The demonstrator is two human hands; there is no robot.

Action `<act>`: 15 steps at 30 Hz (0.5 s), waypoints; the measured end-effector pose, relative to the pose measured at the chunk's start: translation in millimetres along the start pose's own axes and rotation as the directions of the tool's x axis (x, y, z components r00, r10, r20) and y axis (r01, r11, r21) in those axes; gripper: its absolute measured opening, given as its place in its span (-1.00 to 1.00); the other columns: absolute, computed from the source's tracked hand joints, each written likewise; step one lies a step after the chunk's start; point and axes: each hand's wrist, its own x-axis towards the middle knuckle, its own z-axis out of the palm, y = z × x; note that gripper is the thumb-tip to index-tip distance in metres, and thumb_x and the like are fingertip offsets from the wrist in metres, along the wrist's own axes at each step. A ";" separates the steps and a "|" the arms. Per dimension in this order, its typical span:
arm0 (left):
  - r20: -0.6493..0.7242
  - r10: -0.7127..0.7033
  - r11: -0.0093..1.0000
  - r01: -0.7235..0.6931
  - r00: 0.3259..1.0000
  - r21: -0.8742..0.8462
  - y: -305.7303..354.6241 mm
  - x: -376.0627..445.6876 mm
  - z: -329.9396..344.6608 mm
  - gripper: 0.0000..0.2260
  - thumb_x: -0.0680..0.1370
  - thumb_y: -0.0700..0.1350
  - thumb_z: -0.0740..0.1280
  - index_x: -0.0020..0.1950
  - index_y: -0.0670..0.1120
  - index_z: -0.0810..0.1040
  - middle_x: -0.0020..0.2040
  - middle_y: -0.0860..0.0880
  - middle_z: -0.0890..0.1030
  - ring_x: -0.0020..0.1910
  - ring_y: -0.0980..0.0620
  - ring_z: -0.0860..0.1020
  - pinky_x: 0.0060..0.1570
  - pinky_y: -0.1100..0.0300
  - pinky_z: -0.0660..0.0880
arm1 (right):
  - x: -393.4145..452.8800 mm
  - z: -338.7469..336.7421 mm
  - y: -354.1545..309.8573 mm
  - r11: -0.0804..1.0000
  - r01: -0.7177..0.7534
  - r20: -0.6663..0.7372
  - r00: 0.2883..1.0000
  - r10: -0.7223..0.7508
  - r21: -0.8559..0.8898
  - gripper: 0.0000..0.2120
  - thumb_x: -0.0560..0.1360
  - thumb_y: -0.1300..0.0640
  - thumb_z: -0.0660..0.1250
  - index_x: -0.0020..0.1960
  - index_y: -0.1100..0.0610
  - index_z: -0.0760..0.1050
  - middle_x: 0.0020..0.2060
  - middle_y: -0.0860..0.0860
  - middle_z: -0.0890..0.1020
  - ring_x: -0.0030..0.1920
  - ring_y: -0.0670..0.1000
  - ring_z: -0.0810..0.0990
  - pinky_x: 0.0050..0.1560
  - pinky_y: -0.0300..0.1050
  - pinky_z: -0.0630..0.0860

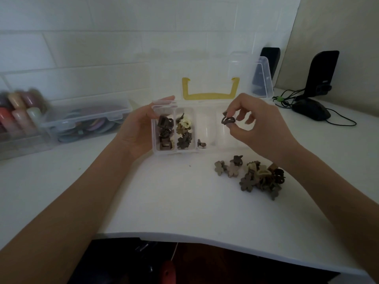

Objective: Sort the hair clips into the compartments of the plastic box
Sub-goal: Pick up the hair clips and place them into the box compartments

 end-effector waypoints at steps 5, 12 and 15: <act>-0.014 -0.017 1.000 0.017 1.000 0.001 0.6 -0.6 0.7 -0.38 -0.07 -0.06 0.57 0.01 -0.03 0.71 0.04 -0.06 0.68 -0.02 -0.07 0.66 -0.09 0.03 0.61 | -0.9 2.3 6.2 0.972 0.035 0.055 0.998 -0.023 -0.231 -0.91 0.45 0.09 0.39 -0.10 -0.03 0.50 -0.14 -0.14 0.62 -0.12 -0.09 0.42 -0.10 -0.18 0.30; -0.036 -0.037 0.999 0.037 0.999 -0.007 -0.7 0.5 -1.8 -0.32 -0.07 -0.05 0.57 0.07 -0.03 0.68 0.06 -0.08 0.66 -0.01 -0.09 0.62 0.09 -0.03 0.44 | 0.9 3.5 6.9 0.961 0.032 0.072 0.997 -0.013 -0.273 -0.87 0.45 0.14 0.40 -0.04 -0.03 0.66 0.05 -0.12 0.65 0.06 -0.03 0.48 0.15 0.05 0.41; -0.037 -0.033 0.999 0.033 0.999 -0.006 -0.3 0.2 -1.4 -0.32 -0.07 -0.05 0.57 0.07 -0.02 0.68 0.04 -0.07 0.67 -0.03 -0.08 0.62 0.05 0.00 0.47 | 0.8 4.0 7.1 0.968 0.046 0.056 0.998 -0.033 -0.246 -0.83 0.48 0.19 0.37 0.00 -0.02 0.66 0.05 -0.09 0.65 0.05 -0.02 0.49 0.13 0.06 0.44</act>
